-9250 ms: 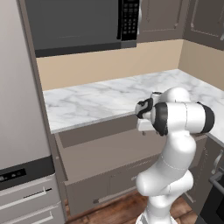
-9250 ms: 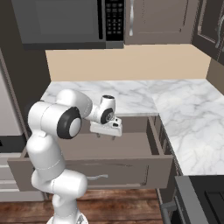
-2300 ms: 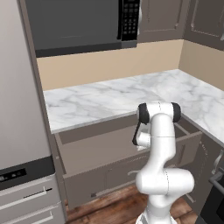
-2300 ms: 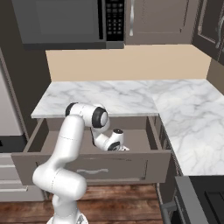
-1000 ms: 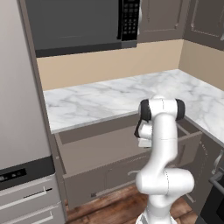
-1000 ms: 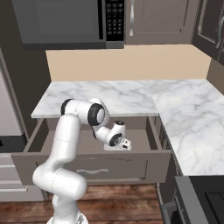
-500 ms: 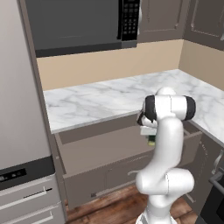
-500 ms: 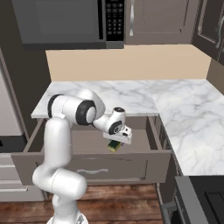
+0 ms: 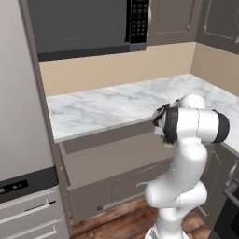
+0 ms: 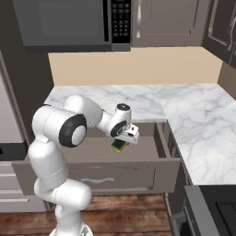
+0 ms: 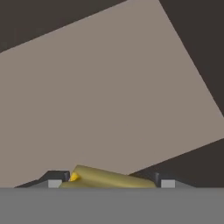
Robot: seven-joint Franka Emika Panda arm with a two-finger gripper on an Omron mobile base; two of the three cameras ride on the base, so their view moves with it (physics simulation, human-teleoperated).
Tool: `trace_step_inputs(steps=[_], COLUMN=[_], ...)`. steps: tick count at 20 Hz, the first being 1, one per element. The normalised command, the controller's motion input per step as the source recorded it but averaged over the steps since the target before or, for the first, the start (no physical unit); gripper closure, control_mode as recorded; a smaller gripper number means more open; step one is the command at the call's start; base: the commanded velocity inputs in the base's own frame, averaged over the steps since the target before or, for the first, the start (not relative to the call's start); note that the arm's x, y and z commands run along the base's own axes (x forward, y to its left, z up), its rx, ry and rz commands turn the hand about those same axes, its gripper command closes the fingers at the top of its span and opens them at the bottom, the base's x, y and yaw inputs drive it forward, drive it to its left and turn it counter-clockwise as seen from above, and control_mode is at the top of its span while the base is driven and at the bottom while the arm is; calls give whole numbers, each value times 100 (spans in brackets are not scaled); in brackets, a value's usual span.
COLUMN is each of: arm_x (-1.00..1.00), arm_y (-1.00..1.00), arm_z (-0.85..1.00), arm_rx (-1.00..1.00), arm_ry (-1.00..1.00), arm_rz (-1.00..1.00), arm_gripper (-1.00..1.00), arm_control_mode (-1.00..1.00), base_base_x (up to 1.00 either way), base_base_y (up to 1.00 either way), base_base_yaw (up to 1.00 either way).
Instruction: Restock the sink supplies by placing the sponge and soap dispenser on the counter and next to the sink. Make sure the soap dispenser is upright.
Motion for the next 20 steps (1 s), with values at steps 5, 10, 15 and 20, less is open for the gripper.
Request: trace_step_inputs(steps=[5, 10, 15, 20], arm_x=[-60, -61, -32, -1], arm_y=[0, 0, 0, 5], arm_z=[79, 64, 40, 1], arm_rx=[0, 0, 0, -1], arm_ry=[-16, -11, 0, 6], arm_rz=[-5, -8, -11, -8], arm_gripper=[100, 100, 100, 100], arm_control_mode=[-100, -100, -100, -100], base_base_x=[0, 0, 0, 0], base_base_y=[0, 0, 0, 0], base_base_yaw=[0, 0, 0, 0])
